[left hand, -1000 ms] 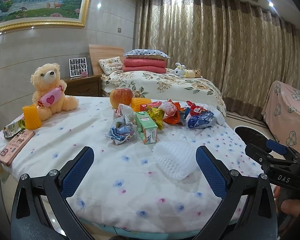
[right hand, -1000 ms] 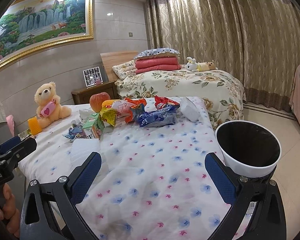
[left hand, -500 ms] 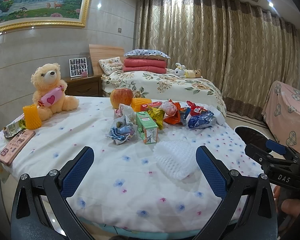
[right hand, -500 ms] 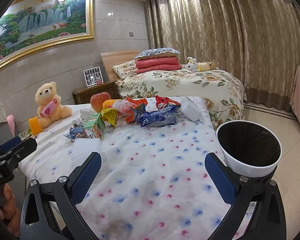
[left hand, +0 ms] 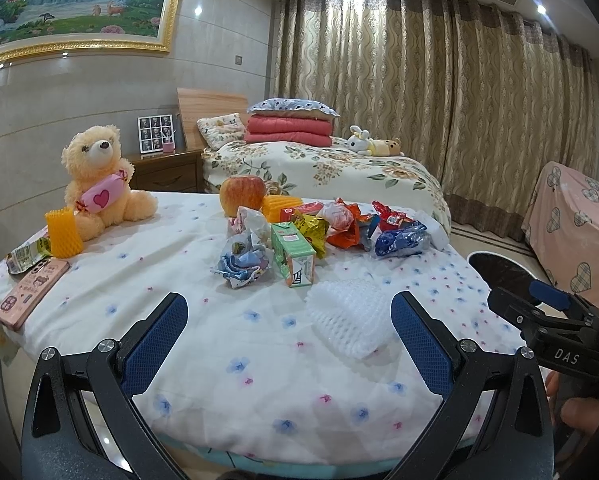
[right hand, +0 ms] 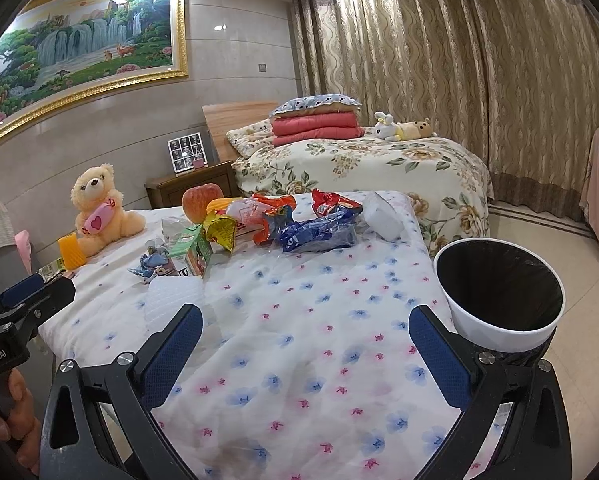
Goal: Collect trash
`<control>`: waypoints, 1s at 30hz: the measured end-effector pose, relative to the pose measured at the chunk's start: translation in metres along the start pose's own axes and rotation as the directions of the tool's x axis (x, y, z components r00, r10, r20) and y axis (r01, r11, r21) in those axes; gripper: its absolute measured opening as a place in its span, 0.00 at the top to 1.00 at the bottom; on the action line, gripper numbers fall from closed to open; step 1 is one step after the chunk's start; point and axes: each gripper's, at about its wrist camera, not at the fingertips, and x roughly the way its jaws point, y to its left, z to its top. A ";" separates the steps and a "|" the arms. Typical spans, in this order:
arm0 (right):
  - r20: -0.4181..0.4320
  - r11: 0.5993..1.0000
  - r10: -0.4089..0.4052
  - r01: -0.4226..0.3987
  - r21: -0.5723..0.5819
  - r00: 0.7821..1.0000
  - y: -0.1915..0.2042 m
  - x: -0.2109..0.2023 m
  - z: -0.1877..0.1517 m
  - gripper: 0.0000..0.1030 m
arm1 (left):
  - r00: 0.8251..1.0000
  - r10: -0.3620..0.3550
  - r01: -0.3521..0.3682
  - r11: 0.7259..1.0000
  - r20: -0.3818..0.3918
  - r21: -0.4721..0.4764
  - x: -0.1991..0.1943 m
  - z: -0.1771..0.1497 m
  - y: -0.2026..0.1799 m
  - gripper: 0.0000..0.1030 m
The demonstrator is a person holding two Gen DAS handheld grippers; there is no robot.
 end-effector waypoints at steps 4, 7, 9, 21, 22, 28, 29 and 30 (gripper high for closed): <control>0.000 1.000 0.003 -0.003 0.000 1.000 -0.001 0.000 0.000 0.00 | 1.000 -0.001 0.001 1.000 -0.001 0.000 0.000 0.000 0.000 0.00; -0.002 1.000 0.005 -0.005 0.001 1.000 -0.001 0.000 0.000 0.00 | 1.000 -0.003 0.003 1.000 -0.002 -0.001 0.000 0.000 0.001 0.00; -0.003 1.000 0.007 -0.007 0.003 1.000 -0.001 0.000 0.001 0.00 | 1.000 -0.003 0.003 1.000 -0.004 -0.002 0.000 0.000 0.002 0.00; -0.051 0.996 0.091 -0.091 0.010 0.995 0.011 0.009 0.002 0.00 | 0.998 0.036 -0.039 0.998 -0.053 -0.045 0.015 -0.002 0.030 0.00; -0.062 0.994 0.105 -0.105 0.009 0.992 0.014 0.011 0.002 0.00 | 0.997 0.045 -0.048 0.998 -0.061 -0.051 0.018 -0.003 0.034 0.00; -0.148 0.980 0.193 -0.199 -0.025 0.970 0.039 0.032 0.001 0.00 | 0.989 0.090 -0.098 0.993 -0.115 -0.069 0.037 -0.008 0.056 0.00; -0.166 0.978 0.199 -0.207 -0.030 0.966 0.043 0.037 0.000 0.00 | 0.988 0.096 -0.105 0.992 -0.125 -0.066 0.041 -0.007 0.059 0.00; -0.183 0.976 0.205 -0.214 -0.033 0.961 0.046 0.042 -0.001 0.00 | 0.986 0.102 -0.112 0.992 -0.135 -0.062 0.046 -0.007 0.061 0.00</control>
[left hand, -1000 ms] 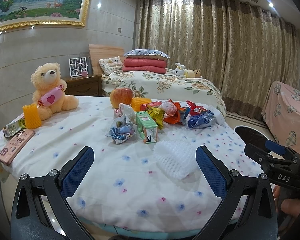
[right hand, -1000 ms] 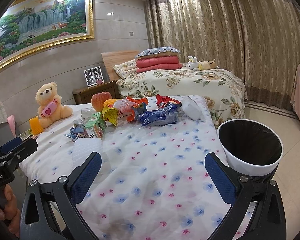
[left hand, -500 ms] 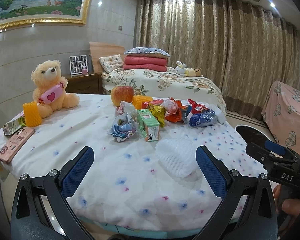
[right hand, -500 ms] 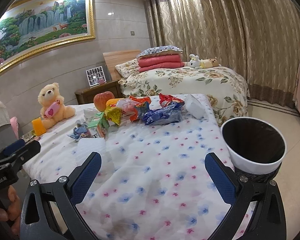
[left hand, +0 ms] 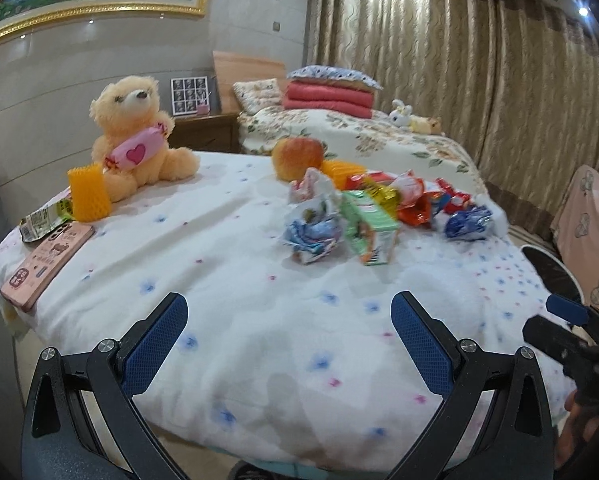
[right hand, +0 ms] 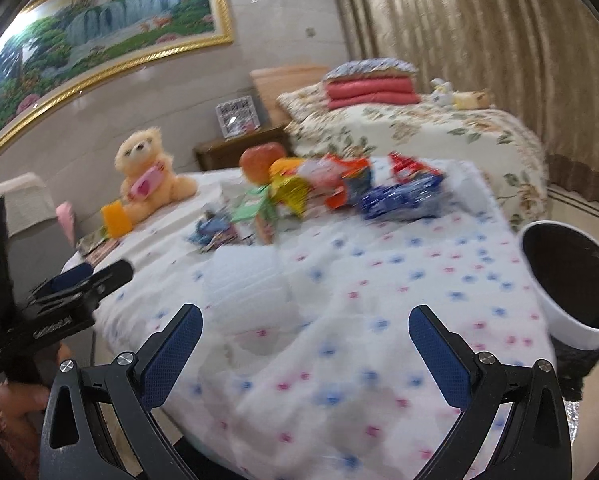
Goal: Collect trash
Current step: 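Grasp the white foam net with the right tool while the left tool grasps the crumpled blue wrapper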
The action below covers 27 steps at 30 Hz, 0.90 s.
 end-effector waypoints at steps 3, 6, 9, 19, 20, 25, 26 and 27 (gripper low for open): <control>-0.037 1.000 0.022 -0.021 0.007 0.999 0.003 0.014 0.003 0.00 | 1.000 0.007 -0.007 1.000 -0.022 0.005 0.013 0.005 0.004 0.00; -0.063 0.999 0.048 -0.046 0.022 0.997 0.004 0.025 0.007 0.01 | 0.998 0.003 -0.002 1.000 -0.056 0.010 0.029 0.010 0.007 0.00; -0.084 0.998 0.056 -0.054 0.034 0.995 0.005 0.034 0.011 0.02 | 0.996 -0.007 0.008 1.000 -0.084 0.017 0.045 0.017 0.009 0.00; -0.167 0.992 0.117 -0.106 0.074 0.979 0.006 0.064 0.015 0.27 | 0.983 -0.041 0.050 0.998 -0.179 0.049 0.098 0.043 0.008 0.04; -0.173 0.990 0.129 -0.117 0.078 0.976 0.007 0.066 0.015 0.35 | 0.980 -0.045 0.056 0.997 -0.192 0.052 0.104 0.045 0.007 0.08; -0.185 0.983 0.170 -0.153 0.107 0.968 0.005 0.066 0.015 0.53 | 0.963 -0.080 0.097 0.994 -0.256 0.055 0.126 0.046 -0.001 0.30; -0.185 0.981 0.178 -0.159 0.115 0.966 0.004 0.066 0.016 0.57 | 0.957 -0.089 0.108 0.993 -0.276 0.053 0.130 0.046 -0.003 0.43; -0.183 0.978 0.187 -0.166 0.125 0.965 0.001 0.064 0.017 0.61 | 0.950 -0.105 0.125 0.991 -0.293 0.051 0.132 0.045 -0.004 0.52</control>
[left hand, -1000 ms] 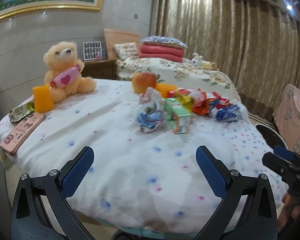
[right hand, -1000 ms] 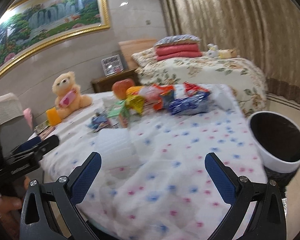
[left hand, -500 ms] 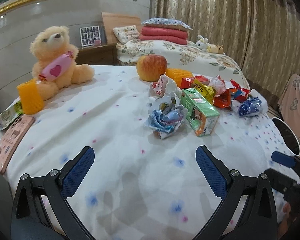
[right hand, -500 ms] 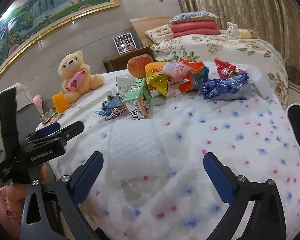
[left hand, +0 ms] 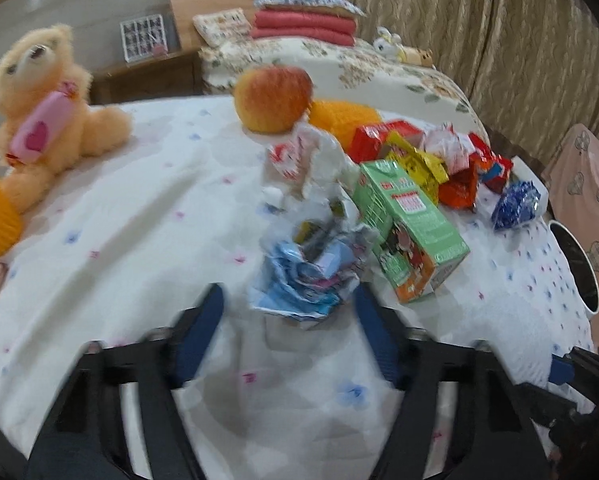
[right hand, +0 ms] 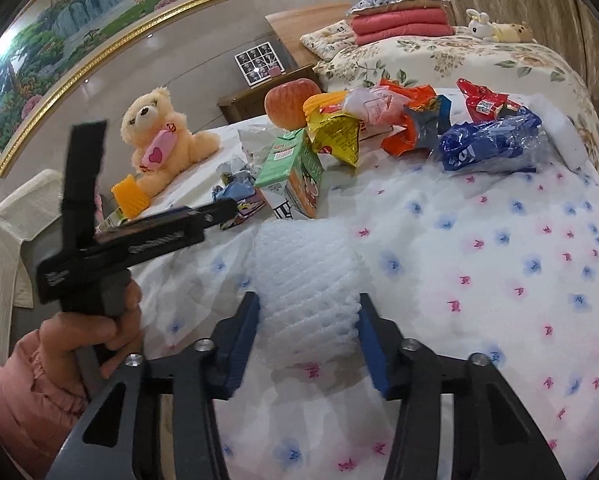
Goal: Collect trash
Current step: 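Grasp the white foam net with the right tool while the left tool grasps the crumpled blue wrapper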
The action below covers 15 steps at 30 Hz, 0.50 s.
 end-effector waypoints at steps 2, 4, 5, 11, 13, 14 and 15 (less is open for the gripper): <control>0.007 1.000 -0.001 0.001 0.005 1.000 -0.002 -0.004 0.001 0.64 | 1.000 -0.018 0.018 1.000 -0.017 0.009 0.003 -0.001 -0.002 0.77; 0.016 1.000 0.007 -0.007 0.017 1.000 -0.005 -0.008 0.002 0.68 | 1.000 -0.026 0.026 0.999 -0.013 0.019 0.001 -0.003 -0.005 0.82; 0.019 1.000 0.011 -0.012 0.026 1.000 -0.007 -0.010 0.002 0.69 | 1.000 -0.030 0.030 0.999 -0.003 0.018 -0.001 -0.004 -0.004 0.92; 0.050 0.999 -0.001 -0.001 0.042 0.999 -0.019 -0.023 0.004 0.72 | 0.998 -0.057 0.057 0.998 0.025 -0.018 -0.018 -0.020 -0.005 0.92; 0.061 0.999 -0.008 0.005 0.054 0.998 -0.025 -0.029 0.005 0.72 | 0.997 -0.070 0.070 0.997 0.033 -0.027 -0.026 -0.025 -0.009 0.92; 0.066 0.998 -0.013 0.009 0.060 0.998 -0.028 -0.032 0.004 0.72 | 0.997 -0.075 0.076 0.997 0.035 -0.029 -0.029 -0.027 -0.010 0.92; 0.074 0.998 -0.019 0.014 0.066 0.997 -0.031 -0.035 0.004 0.72 | 0.996 -0.084 0.085 0.996 0.040 -0.030 -0.034 -0.030 -0.014 0.92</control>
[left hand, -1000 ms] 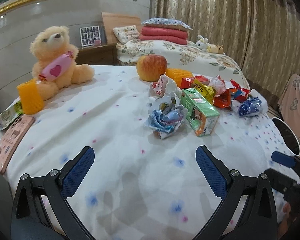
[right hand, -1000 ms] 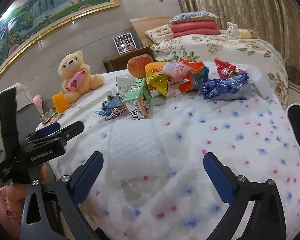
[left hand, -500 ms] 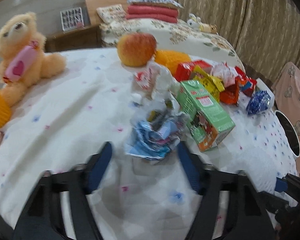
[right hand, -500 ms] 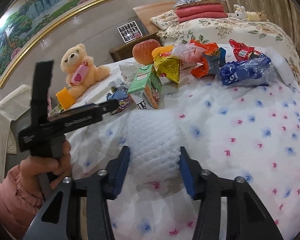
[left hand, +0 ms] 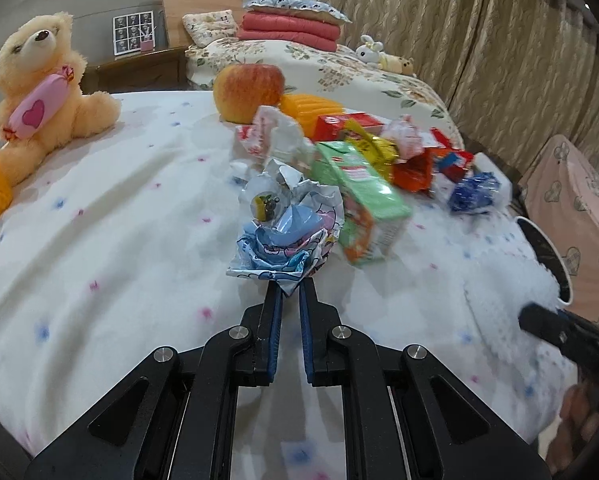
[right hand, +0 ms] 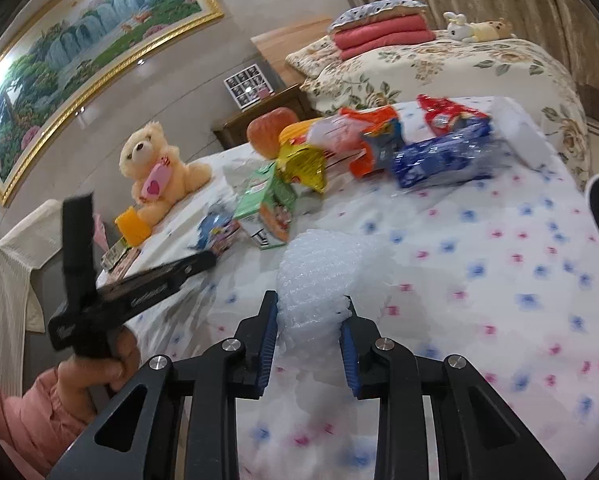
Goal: Collect trash
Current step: 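Grasp the white foam net with the right tool while the left tool grasps the crumpled blue wrapper, then carry the foam net and blue wrapper over the trash bin with both tools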
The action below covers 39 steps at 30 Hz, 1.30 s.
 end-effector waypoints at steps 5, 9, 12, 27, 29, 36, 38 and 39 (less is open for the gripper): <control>0.026 0.999 -0.024 0.023 0.031 0.999 -0.017 -0.015 -0.001 0.72 | 0.999 -0.053 0.052 0.999 0.013 0.014 -0.018 -0.012 -0.023 0.92; 0.049 0.998 -0.042 0.039 0.055 0.998 -0.031 -0.028 -0.003 0.72 | 0.996 -0.090 0.089 0.994 0.013 0.056 -0.027 -0.016 -0.044 0.92; 0.065 0.996 -0.058 0.054 0.070 0.996 -0.041 -0.037 -0.004 0.72 | 0.993 -0.120 0.119 0.990 0.006 0.082 -0.030 -0.018 -0.062 0.92; 0.143 0.973 -0.179 0.154 0.171 0.973 -0.103 -0.092 -0.007 0.72 | 0.972 -0.232 0.234 0.947 -0.037 0.218 -0.015 -0.010 -0.147 0.92; 0.151 0.968 -0.198 0.168 0.188 0.968 -0.112 -0.099 -0.007 0.72 | 0.969 -0.243 0.246 0.940 -0.045 0.234 -0.012 -0.010 -0.156 0.92; 0.172 0.949 -0.253 0.210 0.234 0.952 -0.142 -0.117 -0.006 0.72 | 0.957 -0.281 0.290 0.913 -0.072 0.289 -0.002 -0.006 -0.194 0.92; 0.173 0.944 -0.268 0.222 0.244 0.948 -0.150 -0.120 -0.005 0.72 | 0.953 -0.291 0.301 0.906 -0.080 0.298 0.001 -0.004 -0.204 0.92; 0.173 0.941 -0.275 0.228 0.251 0.946 -0.155 -0.121 -0.005 0.72 | 0.952 -0.295 0.307 0.901 -0.085 0.305 0.004 -0.002 -0.210 0.92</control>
